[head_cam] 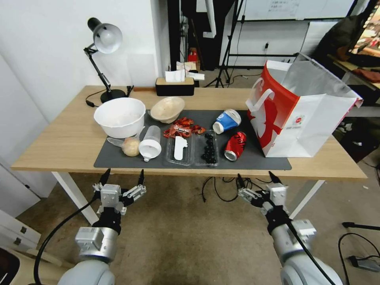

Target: Pick up the trash from the table and place it into the takeout bag.

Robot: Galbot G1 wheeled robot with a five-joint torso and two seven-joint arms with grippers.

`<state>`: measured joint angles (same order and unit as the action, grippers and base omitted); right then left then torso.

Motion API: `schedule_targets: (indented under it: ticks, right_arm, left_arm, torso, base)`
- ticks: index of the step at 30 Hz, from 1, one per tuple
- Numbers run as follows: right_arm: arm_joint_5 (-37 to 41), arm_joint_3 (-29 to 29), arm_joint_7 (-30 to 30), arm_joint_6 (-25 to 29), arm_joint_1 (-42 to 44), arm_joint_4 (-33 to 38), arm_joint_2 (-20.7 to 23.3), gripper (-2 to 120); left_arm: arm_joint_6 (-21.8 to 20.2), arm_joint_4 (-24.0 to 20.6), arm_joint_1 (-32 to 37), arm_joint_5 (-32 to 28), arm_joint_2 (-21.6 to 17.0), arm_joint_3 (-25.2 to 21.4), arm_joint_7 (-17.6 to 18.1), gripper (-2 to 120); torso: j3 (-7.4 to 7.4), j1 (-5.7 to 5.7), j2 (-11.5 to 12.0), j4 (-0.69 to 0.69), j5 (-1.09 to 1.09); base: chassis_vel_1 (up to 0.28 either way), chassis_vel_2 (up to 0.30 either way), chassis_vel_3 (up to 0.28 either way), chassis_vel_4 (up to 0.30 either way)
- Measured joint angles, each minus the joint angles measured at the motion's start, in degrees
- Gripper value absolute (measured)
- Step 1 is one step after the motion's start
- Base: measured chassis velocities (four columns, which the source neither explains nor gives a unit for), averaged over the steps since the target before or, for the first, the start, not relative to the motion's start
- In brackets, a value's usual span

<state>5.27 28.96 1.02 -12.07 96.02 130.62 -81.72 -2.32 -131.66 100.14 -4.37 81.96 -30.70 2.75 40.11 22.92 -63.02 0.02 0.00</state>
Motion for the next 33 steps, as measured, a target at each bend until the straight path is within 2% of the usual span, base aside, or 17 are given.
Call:
schedule_targets:
  ticks: [2,3,5,6,7,8,9,10,14,16,17,19,20,22,25,33]
  right_arm:
    - [2.86,-1.35,0.62,-6.63,-3.87,-0.67,2.34,100]
    - [2.86,-1.35,0.62,-6.63,-3.87,-0.67,2.34,100]
    - [5.28,-2.56,1.15,-12.19,-7.15,-1.23,4.28,100]
    - [6.49,-2.88,1.03,-12.77,-8.34,-1.45,4.89,100]
    - [6.49,-2.88,1.03,-12.77,-8.34,-1.45,4.89,100]
    - [7.66,-2.5,-0.04,-9.53,-9.37,-1.44,4.98,100]
    - [7.93,-2.15,-0.66,-7.6,-9.81,-1.45,5.04,100]
    - [7.98,-2.21,-1.05,-6.71,-9.86,-1.67,5.02,100]
    - [7.81,-2.15,-1.63,-5.77,-9.93,-1.94,4.91,100]
    - [7.41,-2.16,-2.1,-5.51,-9.98,-2.34,4.79,100]
    - [7.41,-2.16,-2.1,-5.51,-9.98,-2.34,4.79,100]
    - [7.18,-2.26,-2.68,-5.49,-10.22,-2.77,4.73,100]
    - [7.18,-2.26,-2.68,-5.49,-10.22,-2.77,4.73,100]
    - [7.03,-2.44,-3.46,-5.62,-10.56,-3.09,4.76,100]
    - [6.95,-2.61,-4.69,-6.9,-11.39,-3.52,5.1,100]
    - [6.98,-2.72,-6.62,-8.79,-12.67,-3.55,5.93,100]
  left_arm:
    - [-1.8,0.04,-1.67,-4.29,-2.15,0.67,2.47,100]
    - [-1.8,0.04,-1.67,-4.29,-2.15,0.67,2.47,100]
    - [-4.14,0.26,-3.78,-9.29,-4.76,1.49,5.47,100]
    - [-5.11,0.36,-4.86,-11.27,-6.16,1.82,6.66,100]
    - [-5.11,0.36,-4.86,-11.27,-6.16,1.82,6.66,100]
    - [-5.15,0.36,-5.09,-11.34,-6.47,1.85,6.71,100]
    - [-5.63,0.35,-5.6,-12.45,-7.15,2.07,7.39,100]
    - [-6.46,0.45,-6.31,-14.14,-8.03,2.44,8.37,100]
    - [-8.23,0.73,-7.78,-17.8,-9.82,3.18,10.55,100]
    - [-10.6,1.11,-9.8,-22.62,-12.23,4.15,13.45,100]
    - [-10.6,1.11,-9.8,-22.62,-12.23,4.15,13.45,100]
    - [-12.82,1.44,-11.63,-27.19,-14.56,5.12,16.17,100]
    - [-12.82,1.44,-11.63,-27.19,-14.56,5.12,16.17,100]
    - [-14.36,2.33,-12.77,-30.55,-16.73,5.9,18.4,100]
    - [-14.45,2.51,-12.87,-31.07,-17.1,6.08,18.83,100]
    - [-14.16,2.7,-13.82,-31.06,-18.02,7.51,18.76,100]
  torso:
    - [0.0,0.0,0.0,-0.01,0.0]
    - [0.0,0.0,0.0,-0.01,0.0]
    - [0.0,0.0,0.0,-0.03,-0.01]
    - [0.0,0.0,0.0,-0.03,0.01]
    - [0.0,0.0,0.0,-0.03,0.01]
    - [0.0,0.0,0.0,-0.03,-0.01]
    - [-0.01,0.0,0.0,0.0,-0.03]
    - [-0.01,0.0,0.0,-0.02,0.02]
    - [-0.01,0.0,0.0,-0.04,0.0]
    - [0.0,0.0,0.0,-0.03,0.0]
    - [0.0,0.0,0.0,-0.03,0.0]
    - [0.0,0.0,0.0,-0.02,0.0]
    - [0.0,0.0,0.0,-0.02,0.0]
    - [0.0,0.0,0.0,-0.05,-0.01]
    - [0.0,0.0,0.0,-0.01,0.0]
    - [0.0,0.0,0.0,-0.02,0.01]
  base:
    - [0.0,0.0,0.0,0.0]
    - [0.0,0.0,0.0,0.0]
    - [0.0,0.0,0.0,0.0]
    - [0.0,0.0,0.0,0.0]
    - [0.0,0.0,0.0,0.0]
    - [0.0,0.0,0.0,0.0]
    - [0.0,0.0,0.0,0.0]
    - [0.0,0.0,0.0,0.0]
    - [0.0,0.0,0.0,0.0]
    - [0.0,0.0,0.0,0.0]
    - [0.0,0.0,0.0,0.0]
    - [0.0,0.0,0.0,0.0]
    - [0.0,0.0,0.0,0.0]
    - [0.0,0.0,0.0,0.0]
    - [0.0,0.0,0.0,0.0]
    - [0.0,0.0,0.0,0.0]
